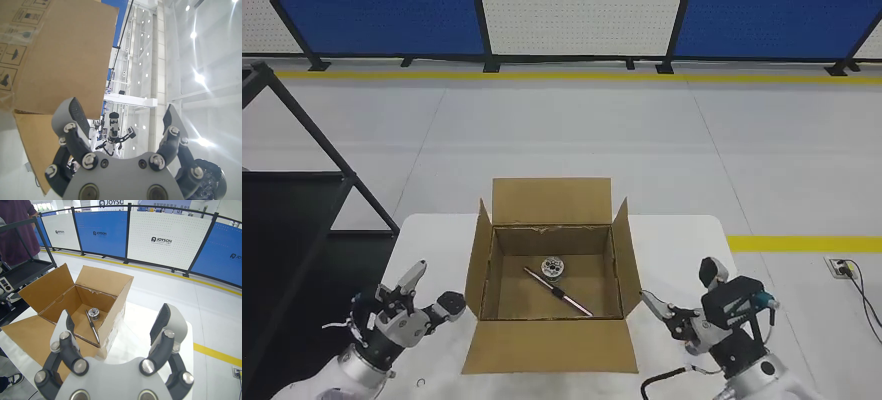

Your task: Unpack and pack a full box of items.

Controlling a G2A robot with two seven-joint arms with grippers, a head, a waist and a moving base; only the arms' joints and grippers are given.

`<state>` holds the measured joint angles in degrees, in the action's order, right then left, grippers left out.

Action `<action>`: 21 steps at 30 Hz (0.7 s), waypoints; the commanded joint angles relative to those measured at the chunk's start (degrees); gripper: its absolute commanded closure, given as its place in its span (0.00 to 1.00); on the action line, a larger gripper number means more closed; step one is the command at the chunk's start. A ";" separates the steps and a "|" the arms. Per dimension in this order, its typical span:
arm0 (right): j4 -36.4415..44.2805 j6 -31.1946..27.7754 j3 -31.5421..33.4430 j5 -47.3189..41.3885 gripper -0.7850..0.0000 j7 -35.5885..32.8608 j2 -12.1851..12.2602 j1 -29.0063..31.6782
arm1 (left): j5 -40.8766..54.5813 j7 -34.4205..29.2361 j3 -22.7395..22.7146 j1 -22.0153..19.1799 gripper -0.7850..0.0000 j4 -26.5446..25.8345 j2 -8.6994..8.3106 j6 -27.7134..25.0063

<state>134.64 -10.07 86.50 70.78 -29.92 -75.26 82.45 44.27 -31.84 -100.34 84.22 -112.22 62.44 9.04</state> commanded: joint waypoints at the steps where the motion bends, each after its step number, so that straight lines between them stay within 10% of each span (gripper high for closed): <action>1: 0.00 0.01 -0.01 0.01 0.00 -0.01 0.00 -0.01 | 0.94 0.40 -1.10 0.78 0.00 -0.05 0.04 -0.68; 21: -3.81 -3.67 7.05 3.17 0.00 2.13 0.92 6.85 | 11.03 -1.47 -8.69 7.56 0.00 -1.93 1.01 -9.84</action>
<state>131.40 -13.88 91.51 73.46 -28.06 -74.46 87.43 55.84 -32.85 -109.53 91.62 -113.75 63.42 -0.65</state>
